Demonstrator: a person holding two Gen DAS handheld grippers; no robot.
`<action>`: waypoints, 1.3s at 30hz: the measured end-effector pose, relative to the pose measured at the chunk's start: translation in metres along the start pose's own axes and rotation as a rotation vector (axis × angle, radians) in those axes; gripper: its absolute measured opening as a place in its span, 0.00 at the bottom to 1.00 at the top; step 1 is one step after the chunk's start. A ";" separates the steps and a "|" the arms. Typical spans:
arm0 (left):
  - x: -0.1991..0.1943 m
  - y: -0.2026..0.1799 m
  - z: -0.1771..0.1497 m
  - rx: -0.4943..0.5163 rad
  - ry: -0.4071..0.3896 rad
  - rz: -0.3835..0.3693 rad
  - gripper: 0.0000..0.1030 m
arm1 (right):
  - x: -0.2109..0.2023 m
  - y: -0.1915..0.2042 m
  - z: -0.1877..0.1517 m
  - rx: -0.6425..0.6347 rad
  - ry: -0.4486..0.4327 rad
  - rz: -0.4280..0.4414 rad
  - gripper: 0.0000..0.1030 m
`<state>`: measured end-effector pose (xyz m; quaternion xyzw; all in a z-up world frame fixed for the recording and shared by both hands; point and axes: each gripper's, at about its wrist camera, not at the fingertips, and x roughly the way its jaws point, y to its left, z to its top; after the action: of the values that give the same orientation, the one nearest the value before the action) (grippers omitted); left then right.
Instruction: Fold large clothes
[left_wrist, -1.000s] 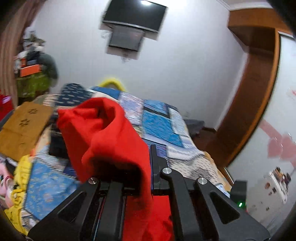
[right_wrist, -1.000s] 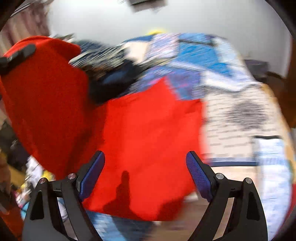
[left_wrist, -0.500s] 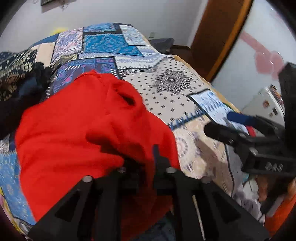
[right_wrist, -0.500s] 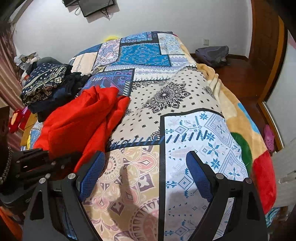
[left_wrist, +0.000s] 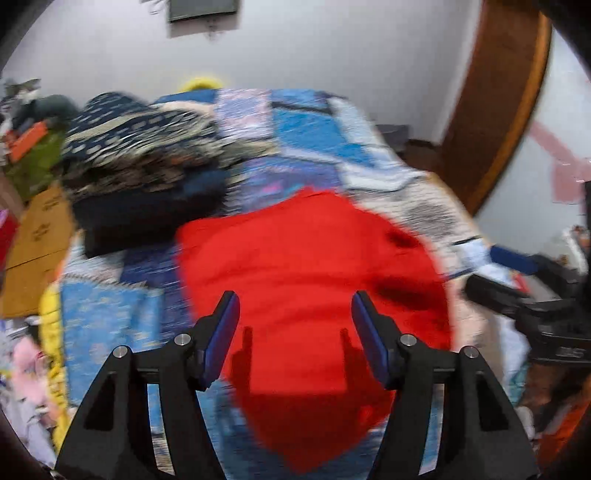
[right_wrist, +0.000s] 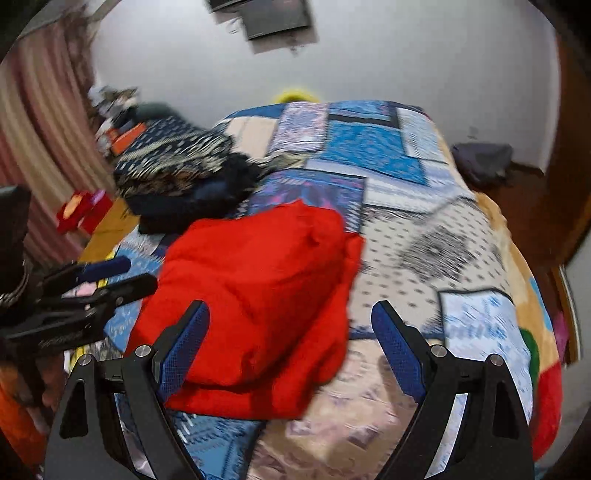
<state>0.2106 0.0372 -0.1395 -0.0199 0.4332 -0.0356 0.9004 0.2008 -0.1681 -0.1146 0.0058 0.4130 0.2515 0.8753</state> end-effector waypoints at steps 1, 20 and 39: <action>0.004 0.010 -0.004 -0.013 0.016 0.018 0.60 | 0.006 0.007 0.000 -0.023 0.009 0.002 0.85; 0.044 0.047 -0.052 -0.152 0.096 0.009 0.73 | 0.040 -0.056 -0.007 0.149 0.074 -0.197 0.85; 0.024 0.033 -0.061 -0.081 0.055 0.060 0.74 | 0.031 -0.017 -0.029 -0.072 0.150 -0.150 0.85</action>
<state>0.1795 0.0678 -0.1989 -0.0425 0.4590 0.0085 0.8874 0.2039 -0.1748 -0.1602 -0.0754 0.4672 0.1995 0.8580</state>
